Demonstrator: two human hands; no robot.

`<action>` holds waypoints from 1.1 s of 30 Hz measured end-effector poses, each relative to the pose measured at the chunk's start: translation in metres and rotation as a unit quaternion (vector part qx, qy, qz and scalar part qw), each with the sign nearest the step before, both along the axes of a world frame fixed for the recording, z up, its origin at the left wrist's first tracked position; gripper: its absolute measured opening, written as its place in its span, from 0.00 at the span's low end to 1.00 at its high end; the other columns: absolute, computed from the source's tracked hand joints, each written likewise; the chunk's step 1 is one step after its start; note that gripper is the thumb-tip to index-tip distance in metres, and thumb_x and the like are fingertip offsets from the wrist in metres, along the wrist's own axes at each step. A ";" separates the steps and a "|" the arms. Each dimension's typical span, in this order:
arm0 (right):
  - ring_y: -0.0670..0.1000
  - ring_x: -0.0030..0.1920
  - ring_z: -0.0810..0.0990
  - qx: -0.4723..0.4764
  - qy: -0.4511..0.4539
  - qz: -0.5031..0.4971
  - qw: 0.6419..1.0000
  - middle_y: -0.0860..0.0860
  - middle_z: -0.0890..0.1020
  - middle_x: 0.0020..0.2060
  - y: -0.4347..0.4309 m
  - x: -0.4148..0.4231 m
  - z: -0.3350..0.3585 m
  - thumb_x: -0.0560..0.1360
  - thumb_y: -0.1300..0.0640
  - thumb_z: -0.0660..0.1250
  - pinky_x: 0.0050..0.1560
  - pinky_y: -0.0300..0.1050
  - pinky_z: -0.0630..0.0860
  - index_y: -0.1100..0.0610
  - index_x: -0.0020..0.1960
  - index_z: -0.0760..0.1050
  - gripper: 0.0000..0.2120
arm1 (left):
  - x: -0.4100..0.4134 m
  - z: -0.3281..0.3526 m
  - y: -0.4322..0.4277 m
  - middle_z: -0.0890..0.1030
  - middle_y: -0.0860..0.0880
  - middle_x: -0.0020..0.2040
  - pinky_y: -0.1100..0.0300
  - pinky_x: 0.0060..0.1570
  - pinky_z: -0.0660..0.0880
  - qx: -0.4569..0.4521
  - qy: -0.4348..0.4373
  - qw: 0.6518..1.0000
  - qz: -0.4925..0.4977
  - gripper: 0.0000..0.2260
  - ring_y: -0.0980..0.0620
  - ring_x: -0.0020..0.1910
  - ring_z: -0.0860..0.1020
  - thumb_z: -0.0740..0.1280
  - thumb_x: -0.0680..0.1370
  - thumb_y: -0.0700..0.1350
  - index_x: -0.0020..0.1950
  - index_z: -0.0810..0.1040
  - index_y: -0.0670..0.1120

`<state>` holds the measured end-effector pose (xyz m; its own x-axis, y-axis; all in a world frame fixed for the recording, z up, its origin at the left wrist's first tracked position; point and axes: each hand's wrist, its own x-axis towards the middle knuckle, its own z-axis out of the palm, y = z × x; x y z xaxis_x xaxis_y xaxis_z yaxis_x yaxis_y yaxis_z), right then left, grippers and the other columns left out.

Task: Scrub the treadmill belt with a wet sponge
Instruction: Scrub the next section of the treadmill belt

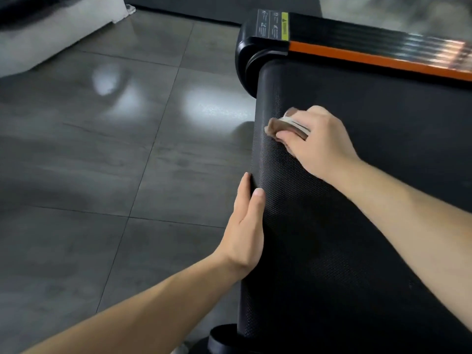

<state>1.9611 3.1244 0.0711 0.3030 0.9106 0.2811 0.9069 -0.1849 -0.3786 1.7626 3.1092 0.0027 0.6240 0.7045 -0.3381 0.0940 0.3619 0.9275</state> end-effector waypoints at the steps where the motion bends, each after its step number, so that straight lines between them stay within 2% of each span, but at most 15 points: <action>1: 0.56 0.44 0.76 -0.003 -0.024 0.011 1.000 0.53 0.75 0.43 0.003 -0.005 -0.003 0.76 0.44 0.69 0.45 0.53 0.76 0.51 0.54 0.82 0.13 | 0.000 -0.003 0.000 0.60 0.62 0.81 0.54 0.80 0.53 -0.015 -0.012 1.000 0.005 0.42 0.66 0.78 0.57 0.55 0.73 0.72 0.84 0.53 0.56; 3: 0.54 0.43 0.75 -0.033 -0.062 0.126 0.990 0.52 0.75 0.42 -0.003 -0.018 -0.003 0.76 0.45 0.69 0.45 0.50 0.75 0.50 0.54 0.84 0.12 | 0.001 -0.008 -0.001 0.66 0.61 0.79 0.53 0.80 0.56 -0.043 -0.032 0.998 0.023 0.41 0.65 0.77 0.62 0.57 0.73 0.72 0.83 0.58 0.56; 4: 0.53 0.42 0.75 -0.053 -0.053 0.192 0.979 0.52 0.75 0.41 -0.008 -0.023 0.001 0.76 0.44 0.67 0.44 0.49 0.74 0.50 0.53 0.85 0.13 | 0.001 -0.011 -0.001 0.68 0.60 0.78 0.52 0.80 0.57 -0.055 -0.039 0.997 0.034 0.40 0.63 0.77 0.64 0.57 0.74 0.72 0.82 0.60 0.56; 6: 0.53 0.41 0.73 -0.082 -0.073 0.245 0.963 0.53 0.75 0.39 0.006 -0.015 0.007 0.75 0.42 0.64 0.44 0.48 0.72 0.52 0.51 0.85 0.18 | 0.002 -0.015 0.000 0.70 0.59 0.77 0.51 0.79 0.58 -0.073 -0.044 0.996 0.041 0.39 0.61 0.76 0.65 0.58 0.74 0.71 0.82 0.62 0.54; 9: 0.60 0.48 0.76 -0.077 -0.131 0.157 0.976 0.55 0.75 0.43 0.071 0.015 0.011 0.74 0.37 0.63 0.48 0.52 0.72 0.55 0.53 0.84 0.23 | 0.001 -0.014 0.002 0.70 0.59 0.76 0.54 0.79 0.59 -0.095 -0.054 0.994 0.029 0.37 0.63 0.75 0.67 0.58 0.77 0.68 0.82 0.60 0.53; 12: 0.62 0.56 0.76 -0.087 -0.174 0.027 0.980 0.60 0.77 0.53 0.129 0.046 0.013 0.78 0.39 0.66 0.52 0.53 0.71 0.54 0.59 0.82 0.20 | -0.001 -0.015 0.002 0.70 0.59 0.77 0.57 0.78 0.60 -0.115 -0.079 0.990 0.007 0.32 0.65 0.73 0.69 0.57 0.80 0.60 0.83 0.56 0.54; 14: 0.63 0.57 0.76 -0.085 -0.177 -0.006 0.981 0.60 0.76 0.52 0.142 0.049 0.011 0.78 0.39 0.67 0.54 0.54 0.72 0.54 0.58 0.82 0.20 | 0.000 -0.018 0.002 0.68 0.59 0.78 0.58 0.78 0.60 -0.114 -0.080 0.990 0.006 0.30 0.65 0.74 0.67 0.58 0.82 0.59 0.83 0.55 0.56; 16: 0.62 0.55 0.76 -0.086 -0.142 0.016 0.986 0.57 0.74 0.48 0.127 0.034 0.007 0.77 0.38 0.66 0.53 0.53 0.73 0.53 0.56 0.83 0.20 | -0.001 -0.020 0.002 0.66 0.59 0.79 0.56 0.79 0.59 -0.116 -0.084 0.990 0.014 0.33 0.63 0.76 0.65 0.61 0.80 0.62 0.83 0.56 0.58; 18: 0.61 0.52 0.75 -0.109 -0.142 0.110 0.978 0.53 0.71 0.44 0.091 0.013 0.006 0.75 0.35 0.63 0.51 0.52 0.72 0.51 0.54 0.84 0.23 | 0.000 -0.022 0.001 0.68 0.59 0.78 0.55 0.79 0.59 -0.117 -0.093 0.989 0.019 0.36 0.63 0.76 0.65 0.62 0.76 0.65 0.82 0.58 0.59; 20: 0.56 0.48 0.73 -0.151 -0.094 0.188 0.966 0.51 0.72 0.42 0.057 -0.006 0.010 0.72 0.32 0.60 0.49 0.49 0.71 0.49 0.51 0.84 0.25 | 0.000 -0.023 0.001 0.70 0.60 0.76 0.57 0.78 0.60 -0.130 -0.099 0.986 0.022 0.32 0.65 0.74 0.67 0.61 0.78 0.62 0.82 0.59 0.59; 22: 0.54 0.46 0.72 -0.169 -0.087 0.211 0.959 0.51 0.73 0.41 0.061 -0.001 0.012 0.70 0.34 0.63 0.48 0.47 0.69 0.49 0.49 0.84 0.22 | 0.000 -0.023 0.000 0.74 0.62 0.73 0.61 0.75 0.64 -0.139 -0.110 0.984 0.025 0.29 0.65 0.72 0.70 0.58 0.79 0.58 0.81 0.60 0.58; 25: 0.60 0.51 0.75 -0.128 -0.140 0.116 0.975 0.53 0.72 0.45 0.116 0.029 0.010 0.72 0.36 0.68 0.47 0.47 0.68 0.49 0.52 0.84 0.20 | 0.001 -0.023 -0.002 0.77 0.63 0.70 0.66 0.70 0.68 -0.152 -0.110 0.982 0.027 0.24 0.65 0.70 0.73 0.57 0.83 0.55 0.80 0.61 0.57; 29: 0.60 0.56 0.78 -0.058 -0.159 -0.030 0.985 0.57 0.80 0.52 0.163 0.057 0.002 0.74 0.40 0.70 0.51 0.50 0.74 0.53 0.54 0.84 0.18 | -0.001 -0.027 -0.001 0.73 0.61 0.74 0.57 0.77 0.61 -0.137 -0.102 0.985 0.022 0.27 0.64 0.73 0.70 0.58 0.81 0.58 0.81 0.59 0.61; 31: 0.60 0.59 0.76 -0.042 -0.136 -0.056 0.988 0.57 0.79 0.54 0.161 0.056 -0.003 0.76 0.39 0.68 0.56 0.53 0.75 0.53 0.56 0.83 0.19 | -0.001 -0.026 0.000 0.72 0.61 0.75 0.55 0.78 0.60 -0.131 -0.104 0.986 0.019 0.29 0.64 0.73 0.69 0.59 0.79 0.60 0.81 0.59 0.61; 33: 0.60 0.59 0.75 -0.043 -0.106 -0.049 0.992 0.56 0.76 0.53 0.144 0.043 0.000 0.77 0.39 0.67 0.55 0.51 0.72 0.53 0.56 0.83 0.19 | -0.001 -0.024 0.001 0.73 0.61 0.74 0.56 0.78 0.61 -0.129 -0.113 0.985 0.019 0.29 0.63 0.73 0.70 0.59 0.79 0.60 0.81 0.60 0.60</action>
